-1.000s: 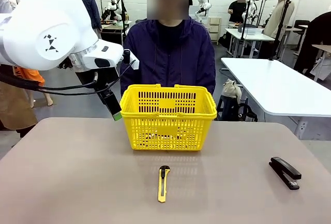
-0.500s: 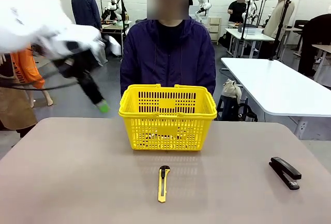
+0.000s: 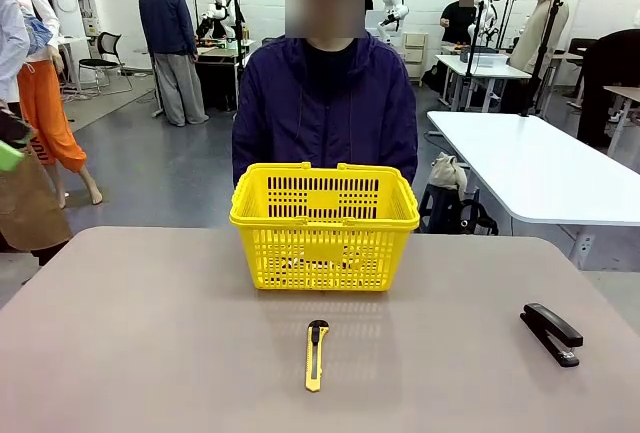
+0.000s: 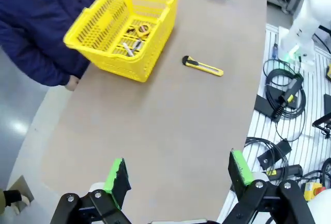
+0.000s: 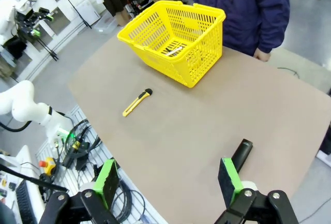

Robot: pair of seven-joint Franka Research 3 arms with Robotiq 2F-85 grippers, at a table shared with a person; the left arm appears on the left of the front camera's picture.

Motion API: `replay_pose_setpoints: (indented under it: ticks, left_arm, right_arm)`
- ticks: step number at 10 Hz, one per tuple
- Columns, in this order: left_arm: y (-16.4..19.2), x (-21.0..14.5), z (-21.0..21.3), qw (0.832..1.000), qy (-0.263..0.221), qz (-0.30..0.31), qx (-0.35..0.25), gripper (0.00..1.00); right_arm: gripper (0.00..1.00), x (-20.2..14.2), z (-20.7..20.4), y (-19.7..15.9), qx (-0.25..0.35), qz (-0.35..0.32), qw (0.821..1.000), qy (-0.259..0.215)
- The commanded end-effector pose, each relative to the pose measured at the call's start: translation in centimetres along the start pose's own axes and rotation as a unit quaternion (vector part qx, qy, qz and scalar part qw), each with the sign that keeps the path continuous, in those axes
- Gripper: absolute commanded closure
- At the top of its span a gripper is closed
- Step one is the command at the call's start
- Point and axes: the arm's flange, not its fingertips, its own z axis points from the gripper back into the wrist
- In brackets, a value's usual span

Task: Place the items the person wants into the basket.
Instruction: Pick up the item the person points to and place it in the Market Basket.

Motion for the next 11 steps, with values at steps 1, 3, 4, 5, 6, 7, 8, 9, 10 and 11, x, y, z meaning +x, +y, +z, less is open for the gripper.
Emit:
replay_pose_setpoints:
  ticks: [1,3,4,5,6,7,8,9,10,11]
  left_arm:
    - [0.7,-3.6,0.7,0.999,-0.048,-0.002,0.005,0.00]
    - [0.9,-6.6,3.0,0.997,-0.071,0.012,0.006,0.00]
    - [1.5,-7.6,3.9,0.997,-0.079,0.015,-0.004,0.00]
    - [2.0,-8.0,4.5,0.997,-0.079,0.015,-0.020,0.00]
    - [1.7,-8.7,4.6,0.996,-0.081,0.010,-0.027,0.00]
    - [2.0,-8.8,4.8,0.996,-0.086,0.010,-0.033,0.00]
    - [1.4,-8.4,4.3,0.997,-0.072,0.023,-0.010,0.00]
    - [1.4,-8.4,4.3,0.997,-0.072,0.023,-0.010,0.00]
    - [1.4,-8.4,4.3,0.997,-0.072,0.023,-0.010,0.00]
    - [1.4,-8.4,4.3,0.997,-0.072,0.023,-0.010,0.00]
  right_arm:
    - [0.00,0.1,0.0,0.0,0.006,0.001,1.000,-0.006]
    - [0.00,0.1,0.0,0.0,0.006,0.001,1.000,-0.006]
    - [0.00,0.1,0.0,0.0,0.006,0.001,1.000,-0.006]
    - [0.00,0.1,0.0,0.0,0.006,0.001,1.000,-0.006]
    - [0.00,0.1,0.0,0.0,0.006,0.001,1.000,-0.006]
    - [0.00,0.1,0.0,0.0,0.006,0.001,1.000,-0.006]
    - [0.00,0.1,0.0,0.0,0.006,0.001,1.000,-0.006]
    - [0.00,0.1,0.0,0.0,0.006,0.001,1.000,-0.006]
    - [0.00,0.1,0.0,0.0,0.006,0.001,1.000,-0.006]
    - [0.00,0.1,0.0,0.0,0.006,0.001,1.000,-0.006]
